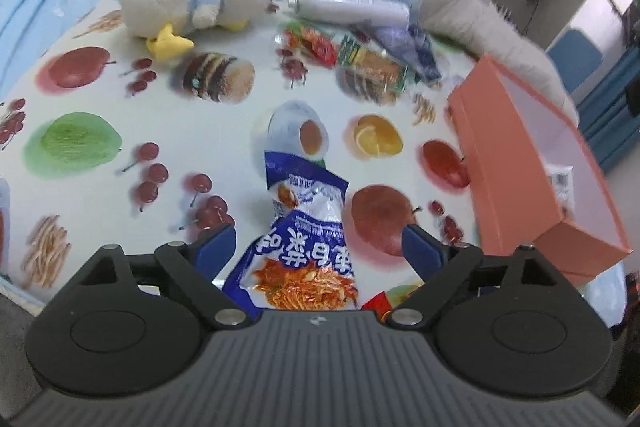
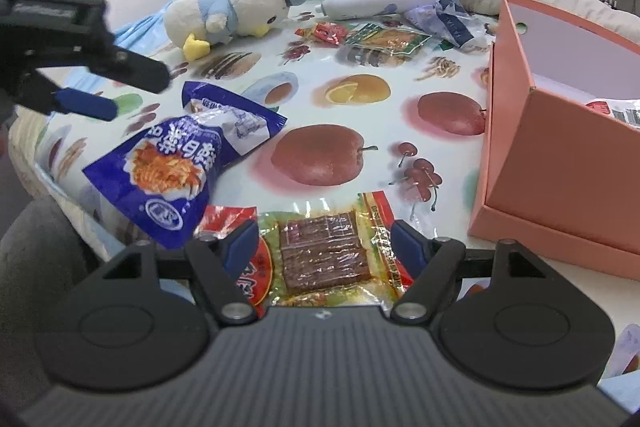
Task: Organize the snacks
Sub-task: 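Lift both held packets and carry them over the pink box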
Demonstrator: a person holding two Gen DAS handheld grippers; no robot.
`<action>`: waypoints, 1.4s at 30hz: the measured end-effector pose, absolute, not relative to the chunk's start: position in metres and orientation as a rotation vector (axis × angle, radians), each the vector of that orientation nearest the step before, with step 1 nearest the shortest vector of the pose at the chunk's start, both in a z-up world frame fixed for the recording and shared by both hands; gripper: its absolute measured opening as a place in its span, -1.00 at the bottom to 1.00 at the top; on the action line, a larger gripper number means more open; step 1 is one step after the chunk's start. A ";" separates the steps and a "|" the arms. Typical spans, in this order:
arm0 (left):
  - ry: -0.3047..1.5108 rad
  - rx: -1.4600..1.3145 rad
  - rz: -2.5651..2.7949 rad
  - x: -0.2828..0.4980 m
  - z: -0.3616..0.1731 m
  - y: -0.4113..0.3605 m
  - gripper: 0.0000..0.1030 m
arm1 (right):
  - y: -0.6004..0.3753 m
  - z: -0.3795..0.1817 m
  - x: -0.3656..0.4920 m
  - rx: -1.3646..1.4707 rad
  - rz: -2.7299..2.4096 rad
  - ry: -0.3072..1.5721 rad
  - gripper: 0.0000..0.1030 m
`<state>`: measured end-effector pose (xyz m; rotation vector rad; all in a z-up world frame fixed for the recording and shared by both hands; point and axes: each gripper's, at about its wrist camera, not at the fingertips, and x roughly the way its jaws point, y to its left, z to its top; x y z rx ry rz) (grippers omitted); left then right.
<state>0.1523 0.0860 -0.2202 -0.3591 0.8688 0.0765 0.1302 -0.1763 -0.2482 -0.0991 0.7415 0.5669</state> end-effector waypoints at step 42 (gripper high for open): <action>0.880 -0.272 0.046 0.174 -0.246 0.070 0.10 | -0.158 -0.254 0.130 -0.222 0.547 0.749 0.02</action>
